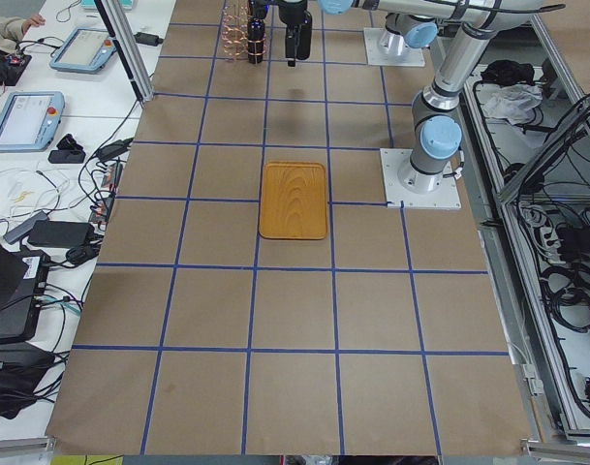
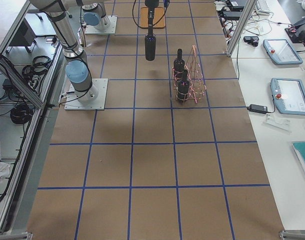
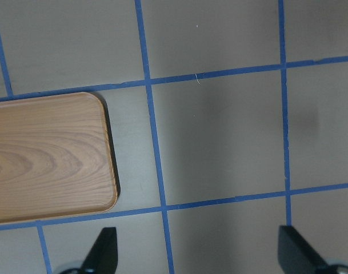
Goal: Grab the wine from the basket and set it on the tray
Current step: 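Carry the bottle toward the tray and set it upright on the table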
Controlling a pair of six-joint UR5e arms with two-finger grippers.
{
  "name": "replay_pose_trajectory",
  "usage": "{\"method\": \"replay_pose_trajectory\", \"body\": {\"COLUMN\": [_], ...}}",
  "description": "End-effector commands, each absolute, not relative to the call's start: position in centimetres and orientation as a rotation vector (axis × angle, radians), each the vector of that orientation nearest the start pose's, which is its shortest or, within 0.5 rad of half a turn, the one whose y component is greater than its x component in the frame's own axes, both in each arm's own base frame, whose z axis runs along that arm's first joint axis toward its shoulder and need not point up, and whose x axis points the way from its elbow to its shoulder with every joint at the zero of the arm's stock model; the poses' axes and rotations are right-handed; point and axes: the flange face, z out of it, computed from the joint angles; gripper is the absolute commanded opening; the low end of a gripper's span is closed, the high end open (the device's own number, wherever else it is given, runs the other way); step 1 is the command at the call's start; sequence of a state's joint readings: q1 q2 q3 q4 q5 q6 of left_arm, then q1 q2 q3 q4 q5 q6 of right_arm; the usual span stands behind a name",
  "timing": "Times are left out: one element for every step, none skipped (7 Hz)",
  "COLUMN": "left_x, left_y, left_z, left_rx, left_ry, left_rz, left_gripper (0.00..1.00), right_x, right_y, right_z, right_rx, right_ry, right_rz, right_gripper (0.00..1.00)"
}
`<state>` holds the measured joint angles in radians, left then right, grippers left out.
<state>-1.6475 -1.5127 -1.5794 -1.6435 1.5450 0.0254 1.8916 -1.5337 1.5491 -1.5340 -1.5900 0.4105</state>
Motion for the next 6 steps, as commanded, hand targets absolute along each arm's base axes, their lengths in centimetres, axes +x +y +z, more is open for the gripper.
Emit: {"method": "replay_pose_trajectory", "body": {"left_x": [-17.1, -17.1, -17.1, -17.1, -16.7, -16.5], "left_y": [-45.3, -45.3, -45.3, -45.2, -45.4, -45.4], "left_z": [50.4, 50.5, 50.4, 50.5, 50.5, 50.8], "left_rx": [0.160, 0.162, 0.162, 0.165, 0.165, 0.162], "left_ry": [3.165, 3.163, 3.163, 3.163, 3.161, 3.157], "left_rz": [0.030, 0.028, 0.030, 0.030, 0.027, 0.017], "left_gripper": [1.00, 1.00, 1.00, 1.00, 1.00, 1.00], "right_x": [33.0, 35.6, 38.8, 40.5, 40.8, 41.3], "right_y": [-45.2, -45.3, -45.6, -46.0, -46.1, -45.9], "right_z": [46.1, 44.6, 43.6, 43.3, 43.4, 43.0], "right_rx": [0.227, 0.244, 0.265, 0.249, 0.255, 0.253], "right_ry": [3.145, 3.150, 3.134, 3.135, 3.131, 3.132], "right_rz": [-0.006, 0.011, -0.032, -0.035, -0.038, -0.028], "right_gripper": [0.20, 0.20, 0.21, 0.21, 0.21, 0.21]}}
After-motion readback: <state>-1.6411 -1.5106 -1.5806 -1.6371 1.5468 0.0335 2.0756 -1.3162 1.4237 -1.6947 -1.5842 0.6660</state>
